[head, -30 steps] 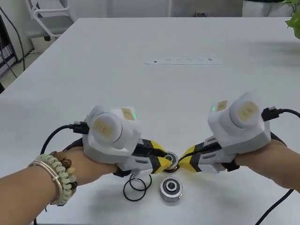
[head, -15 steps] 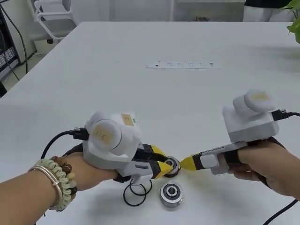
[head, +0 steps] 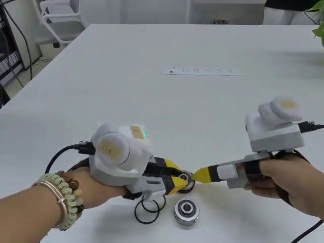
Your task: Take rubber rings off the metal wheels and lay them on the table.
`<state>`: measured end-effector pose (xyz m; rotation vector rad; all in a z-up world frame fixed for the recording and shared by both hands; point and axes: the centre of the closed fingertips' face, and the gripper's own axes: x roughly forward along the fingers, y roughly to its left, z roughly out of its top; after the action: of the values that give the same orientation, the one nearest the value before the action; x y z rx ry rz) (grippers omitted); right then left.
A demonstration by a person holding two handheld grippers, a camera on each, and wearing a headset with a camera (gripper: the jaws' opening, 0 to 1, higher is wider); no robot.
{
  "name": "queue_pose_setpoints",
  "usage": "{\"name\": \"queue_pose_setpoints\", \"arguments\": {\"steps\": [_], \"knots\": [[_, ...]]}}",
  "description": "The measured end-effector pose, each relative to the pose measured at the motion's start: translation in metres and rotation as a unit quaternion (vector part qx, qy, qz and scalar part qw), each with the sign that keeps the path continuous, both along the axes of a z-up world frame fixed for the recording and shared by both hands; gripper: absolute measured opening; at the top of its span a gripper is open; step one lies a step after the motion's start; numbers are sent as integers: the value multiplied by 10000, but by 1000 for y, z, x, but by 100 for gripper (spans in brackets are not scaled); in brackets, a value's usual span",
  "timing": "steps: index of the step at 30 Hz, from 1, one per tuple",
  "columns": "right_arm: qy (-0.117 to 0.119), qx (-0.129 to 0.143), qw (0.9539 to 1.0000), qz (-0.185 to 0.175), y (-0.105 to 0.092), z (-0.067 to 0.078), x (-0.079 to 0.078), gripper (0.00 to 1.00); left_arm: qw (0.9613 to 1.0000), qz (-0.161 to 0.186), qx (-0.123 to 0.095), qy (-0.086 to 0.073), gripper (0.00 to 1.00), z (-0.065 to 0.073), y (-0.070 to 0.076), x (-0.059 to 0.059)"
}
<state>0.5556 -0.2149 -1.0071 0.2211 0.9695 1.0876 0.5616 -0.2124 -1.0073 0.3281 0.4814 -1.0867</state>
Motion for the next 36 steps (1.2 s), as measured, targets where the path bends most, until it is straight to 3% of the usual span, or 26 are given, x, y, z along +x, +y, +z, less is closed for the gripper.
{"name": "queue_pose_setpoints", "arguments": {"steps": [36], "knots": [[-114, 105, 9998, 156, 6, 8, -1, 0, 10000, 36, -12, -20, 14, 0, 0, 1]]}}
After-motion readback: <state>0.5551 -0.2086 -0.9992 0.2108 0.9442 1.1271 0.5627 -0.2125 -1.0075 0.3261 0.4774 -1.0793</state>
